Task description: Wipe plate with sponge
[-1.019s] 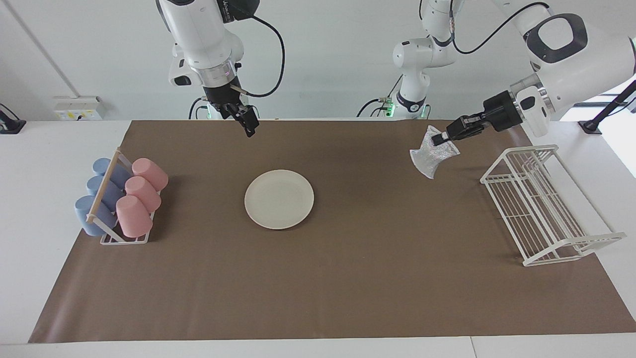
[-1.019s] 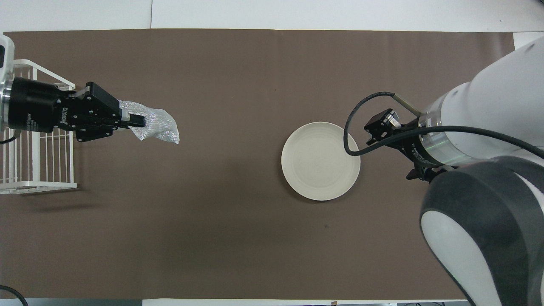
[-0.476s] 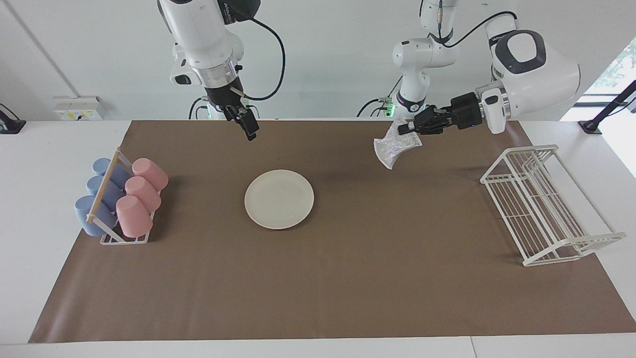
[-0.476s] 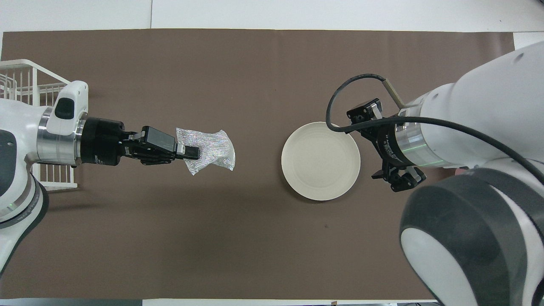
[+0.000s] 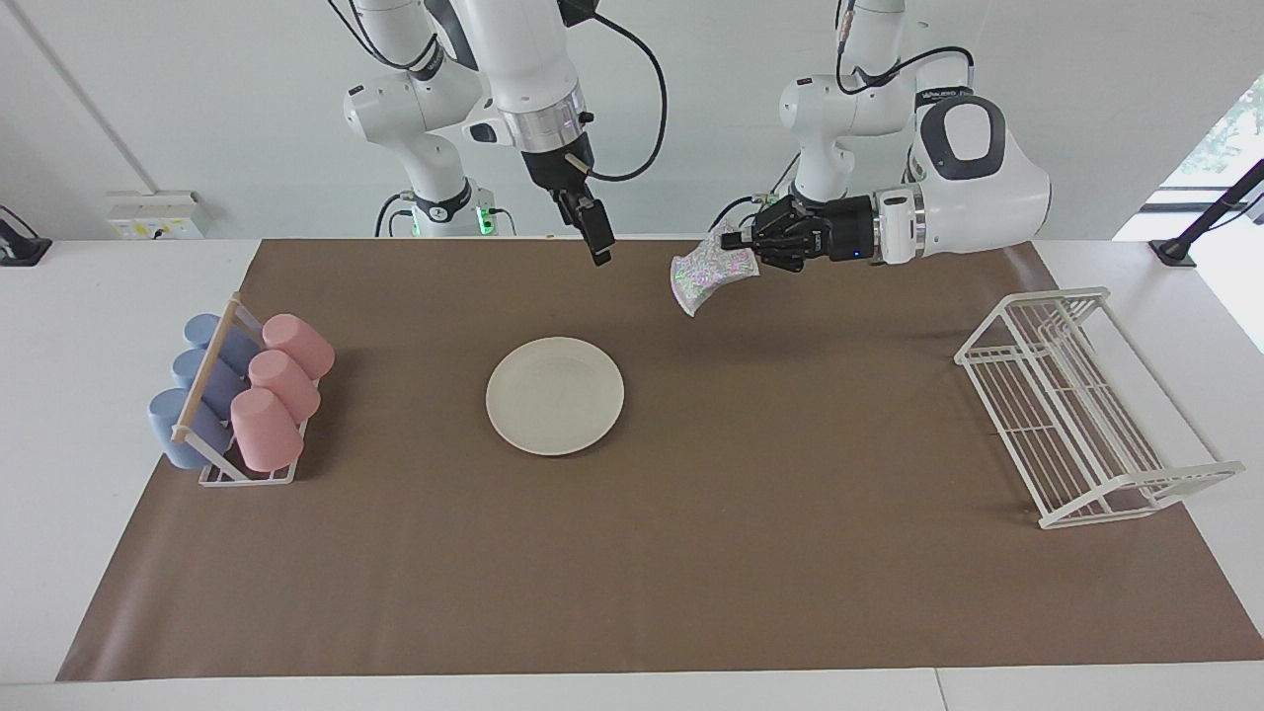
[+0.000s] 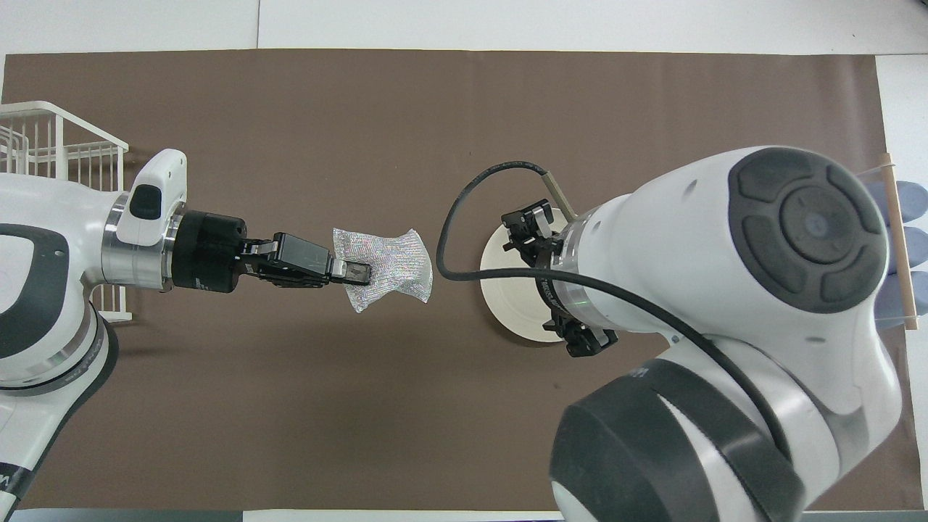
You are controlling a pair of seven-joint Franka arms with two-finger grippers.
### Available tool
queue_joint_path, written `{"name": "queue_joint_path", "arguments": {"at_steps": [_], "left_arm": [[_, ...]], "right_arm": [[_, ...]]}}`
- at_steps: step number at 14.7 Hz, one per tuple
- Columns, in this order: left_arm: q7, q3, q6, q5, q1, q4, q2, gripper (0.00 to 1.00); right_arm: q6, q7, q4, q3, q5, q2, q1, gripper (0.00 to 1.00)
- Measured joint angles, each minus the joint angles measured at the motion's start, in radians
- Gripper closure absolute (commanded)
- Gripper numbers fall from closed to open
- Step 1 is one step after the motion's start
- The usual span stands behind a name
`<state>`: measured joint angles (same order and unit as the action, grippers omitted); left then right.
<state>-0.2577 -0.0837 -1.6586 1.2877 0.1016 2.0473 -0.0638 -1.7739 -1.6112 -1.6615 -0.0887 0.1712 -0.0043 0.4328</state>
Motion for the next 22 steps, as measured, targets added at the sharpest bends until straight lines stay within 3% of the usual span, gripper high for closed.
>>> {"name": "queue_joint_path", "arguments": {"at_steps": [7, 13, 17, 22], "left_arm": [[-0.057, 0.000, -0.005, 0.009, 0.018, 0.013, 0.000, 1.00], [-0.121, 0.000, -0.032, 0.019, 0.049, 0.038, 0.000, 1.00], [-0.125, 0.000, -0.033, 0.019, 0.050, 0.042, 0.000, 1.00], [-0.125, 0.002, -0.033, 0.019, 0.050, 0.042, -0.001, 1.00]], "right_arm": [[-0.090, -0.148, 0.024, 0.000, 0.001, 0.079, 0.084, 0.00], [-0.094, -0.295, 0.206, 0.000, 0.001, 0.220, 0.134, 0.00], [-0.113, -0.299, 0.214, 0.000, 0.001, 0.245, 0.156, 0.00], [-0.108, -0.299, 0.214, 0.003, 0.000, 0.248, 0.154, 0.08]]}}
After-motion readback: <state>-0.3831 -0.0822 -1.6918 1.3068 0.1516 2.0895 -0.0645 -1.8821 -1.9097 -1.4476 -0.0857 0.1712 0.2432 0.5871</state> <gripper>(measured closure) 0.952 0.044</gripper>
